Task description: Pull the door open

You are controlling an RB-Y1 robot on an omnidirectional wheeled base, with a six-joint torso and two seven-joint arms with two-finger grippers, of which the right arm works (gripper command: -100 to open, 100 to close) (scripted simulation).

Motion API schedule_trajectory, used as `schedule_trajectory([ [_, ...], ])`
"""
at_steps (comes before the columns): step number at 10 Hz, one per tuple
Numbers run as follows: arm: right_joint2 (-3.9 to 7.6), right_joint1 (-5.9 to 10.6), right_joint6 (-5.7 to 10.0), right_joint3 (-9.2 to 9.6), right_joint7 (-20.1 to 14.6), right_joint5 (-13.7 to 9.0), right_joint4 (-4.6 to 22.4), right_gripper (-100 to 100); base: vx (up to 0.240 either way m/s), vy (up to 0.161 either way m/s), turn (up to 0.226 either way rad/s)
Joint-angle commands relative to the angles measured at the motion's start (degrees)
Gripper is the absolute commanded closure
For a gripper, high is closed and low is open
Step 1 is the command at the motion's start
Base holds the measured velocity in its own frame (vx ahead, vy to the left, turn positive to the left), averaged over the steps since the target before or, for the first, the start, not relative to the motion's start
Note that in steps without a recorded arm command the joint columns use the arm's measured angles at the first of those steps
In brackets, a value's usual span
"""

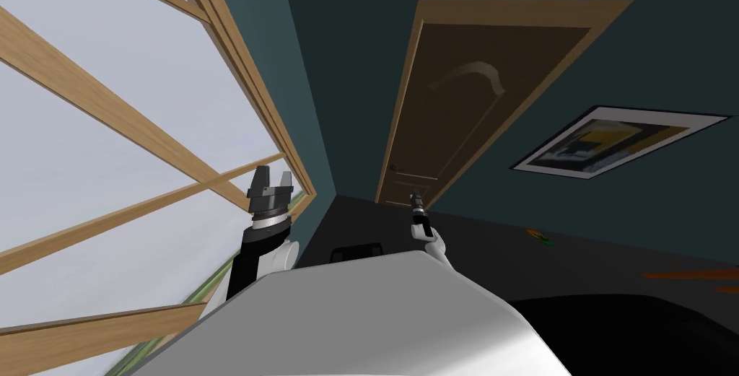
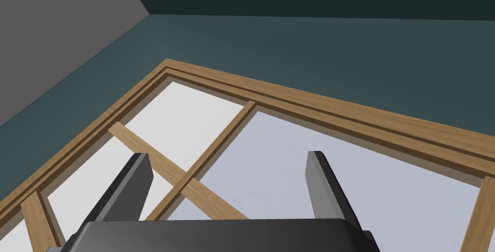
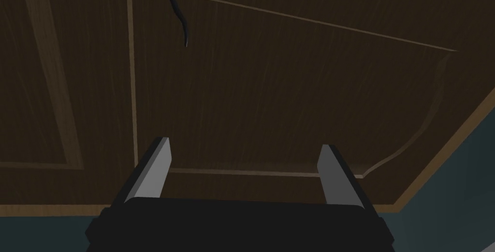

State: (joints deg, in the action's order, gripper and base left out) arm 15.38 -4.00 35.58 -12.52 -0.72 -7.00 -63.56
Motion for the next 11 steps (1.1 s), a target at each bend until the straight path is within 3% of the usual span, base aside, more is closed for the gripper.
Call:
schedule_trajectory([
  [1,0.69,0.96,0.48,-0.51,-0.39,-0.50,2.81,-100,0.111,-0.005,0.161],
  [5,2.25,3.50,1.82,-1.67,-1.20,-1.63,9.88,-100,0.108,-0.009,0.134],
  [6,2.25,3.50,1.82,-1.67,-1.20,-1.63,9.92,-100,0.069,-0.022,0.034],
  [11,3.94,6.30,3.29,-2.96,-2.08,-2.88,17.72,-100,0.078,-0.014,0.107],
])
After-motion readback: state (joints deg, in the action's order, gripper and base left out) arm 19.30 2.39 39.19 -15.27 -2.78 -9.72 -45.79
